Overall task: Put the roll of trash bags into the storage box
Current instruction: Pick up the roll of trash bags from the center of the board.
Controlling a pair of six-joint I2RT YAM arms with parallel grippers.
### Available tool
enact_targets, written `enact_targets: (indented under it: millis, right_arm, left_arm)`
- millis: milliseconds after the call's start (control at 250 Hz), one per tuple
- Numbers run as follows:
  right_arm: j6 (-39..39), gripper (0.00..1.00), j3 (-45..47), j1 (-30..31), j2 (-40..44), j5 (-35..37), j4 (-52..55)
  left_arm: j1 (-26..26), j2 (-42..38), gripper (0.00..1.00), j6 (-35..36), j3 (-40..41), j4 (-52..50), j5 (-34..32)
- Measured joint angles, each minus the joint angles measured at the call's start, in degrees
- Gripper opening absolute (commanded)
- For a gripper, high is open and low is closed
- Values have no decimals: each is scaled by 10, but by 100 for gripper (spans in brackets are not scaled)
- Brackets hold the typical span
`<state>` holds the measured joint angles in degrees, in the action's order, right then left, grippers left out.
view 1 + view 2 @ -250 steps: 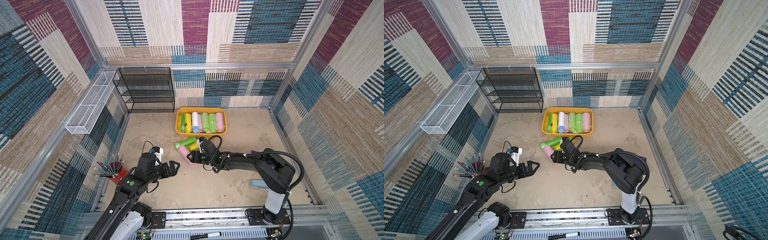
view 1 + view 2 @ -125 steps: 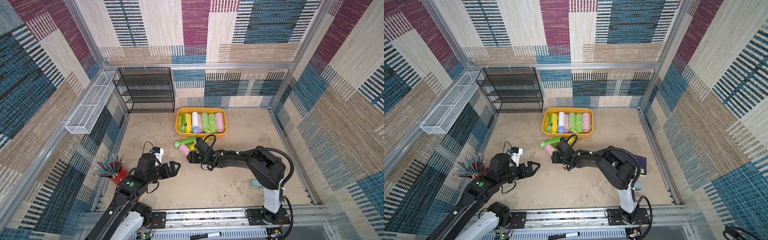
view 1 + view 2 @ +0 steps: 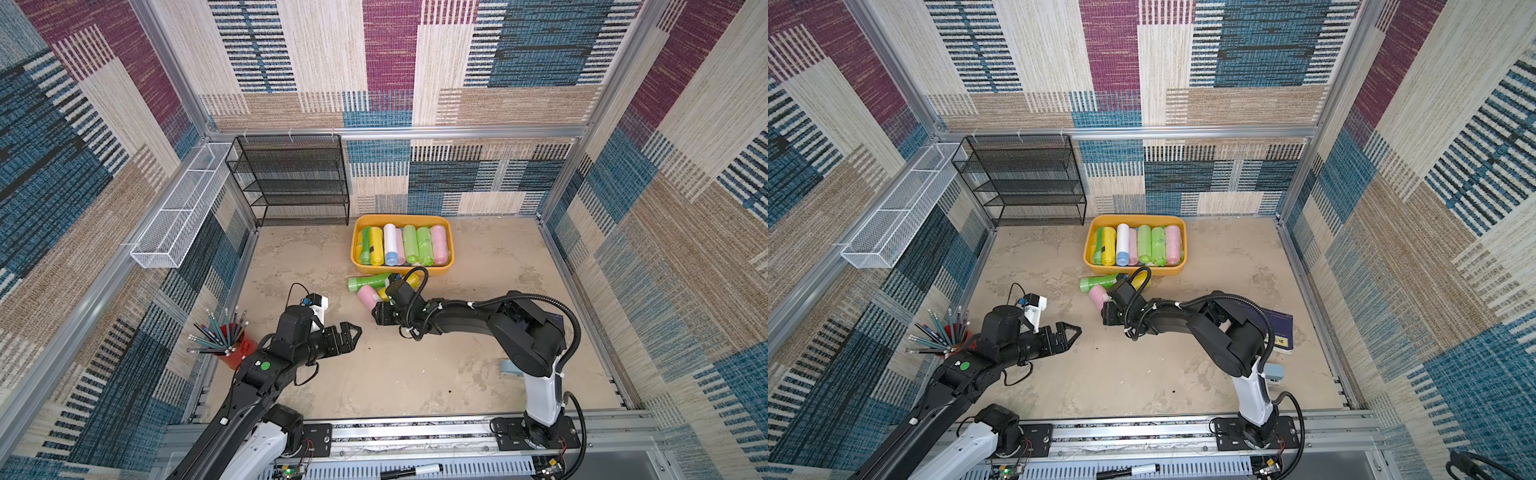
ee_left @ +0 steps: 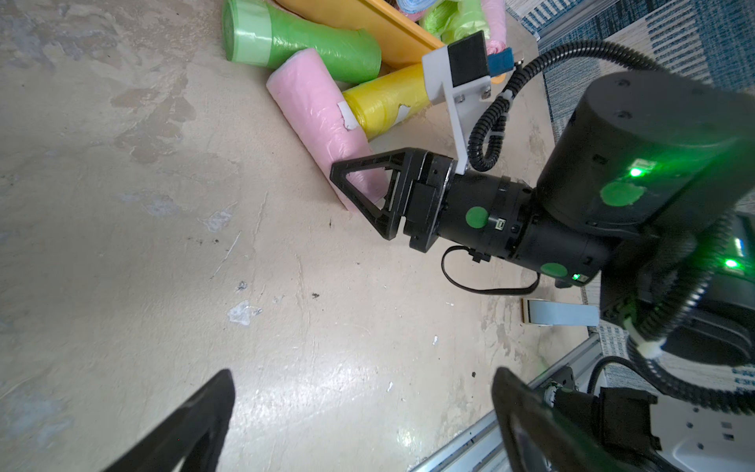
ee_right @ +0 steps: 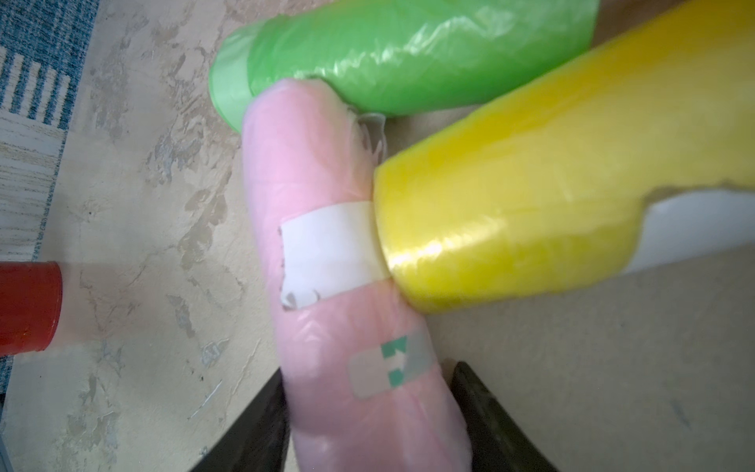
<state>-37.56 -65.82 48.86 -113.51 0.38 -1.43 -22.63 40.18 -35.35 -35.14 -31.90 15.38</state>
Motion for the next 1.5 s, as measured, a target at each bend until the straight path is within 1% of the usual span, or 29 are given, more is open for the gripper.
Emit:
enact_targets:
  millis: [64,180,288,544,788,1256,1504]
  right_arm:
    - [0,50,5,2,4,0,-1]
    - [0,50,11,3,13,0,5]
    - [0,47,14,3,19,0,12]
    - [1,45,35,6,46,-15,23]
    - [-8,43,67,6,85,-24,13]
    - [-37,41,148,7,178,-35,-24]
    - [-51,41,190,7,233,-39,-39]
  left_arm:
    - [0,0,98,0,-3,-1,0]
    - [0,0,99,0,-7,0,0]
    - [0,-2,99,0,-7,-2,0]
    - [0,-12,98,0,-7,-27,-1]
    - [0,-19,99,0,-7,-29,0]
    - [0,-34,98,-6,-7,-31,5]
    - [0,-27,98,-9,-7,-31,13]
